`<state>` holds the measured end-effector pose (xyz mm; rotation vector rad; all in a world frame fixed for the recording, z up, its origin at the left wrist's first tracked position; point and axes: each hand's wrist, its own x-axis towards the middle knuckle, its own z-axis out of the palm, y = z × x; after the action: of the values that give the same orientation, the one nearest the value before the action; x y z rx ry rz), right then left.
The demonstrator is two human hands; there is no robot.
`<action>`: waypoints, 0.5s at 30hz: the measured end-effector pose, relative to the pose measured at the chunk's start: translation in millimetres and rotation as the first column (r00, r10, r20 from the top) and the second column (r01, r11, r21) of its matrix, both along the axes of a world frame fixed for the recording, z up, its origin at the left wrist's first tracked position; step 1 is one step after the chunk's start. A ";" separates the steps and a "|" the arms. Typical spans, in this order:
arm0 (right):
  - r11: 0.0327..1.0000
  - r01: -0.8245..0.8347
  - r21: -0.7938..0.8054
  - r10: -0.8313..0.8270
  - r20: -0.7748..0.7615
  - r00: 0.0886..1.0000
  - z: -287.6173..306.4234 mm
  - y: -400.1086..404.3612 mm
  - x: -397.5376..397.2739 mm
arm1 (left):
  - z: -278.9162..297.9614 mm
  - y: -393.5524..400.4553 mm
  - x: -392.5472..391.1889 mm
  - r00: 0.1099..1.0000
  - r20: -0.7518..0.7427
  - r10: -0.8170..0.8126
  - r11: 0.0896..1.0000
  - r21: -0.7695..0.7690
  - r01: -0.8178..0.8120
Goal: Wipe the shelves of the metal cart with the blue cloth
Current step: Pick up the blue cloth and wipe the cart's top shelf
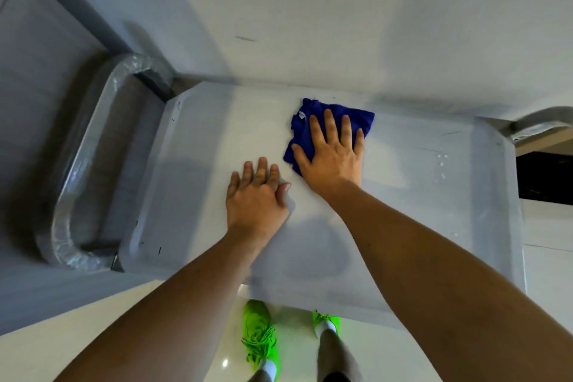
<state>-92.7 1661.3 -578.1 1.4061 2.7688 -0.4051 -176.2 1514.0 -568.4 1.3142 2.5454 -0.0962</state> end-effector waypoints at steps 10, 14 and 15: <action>0.996 0.055 -0.067 -0.054 0.014 0.998 7.8 -118.4 82.9 | 16.7 5.1 3.9 0.999 0.043 -0.032 0.998 -0.048 0.034; 0.993 0.071 -0.096 -0.068 0.034 0.997 10.3 -161.8 110.0 | 24.0 8.6 15.2 0.999 0.045 0.004 0.996 -0.088 0.000; 0.991 0.080 -0.105 -0.077 0.034 0.996 11.1 -170.2 117.0 | 25.9 9.8 18.1 0.999 0.044 0.019 0.996 -0.086 -0.015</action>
<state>24.3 1491.1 -567.0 1.4866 2.6321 -0.5203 -158.1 1523.8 -542.5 1.2485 2.4860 -0.1683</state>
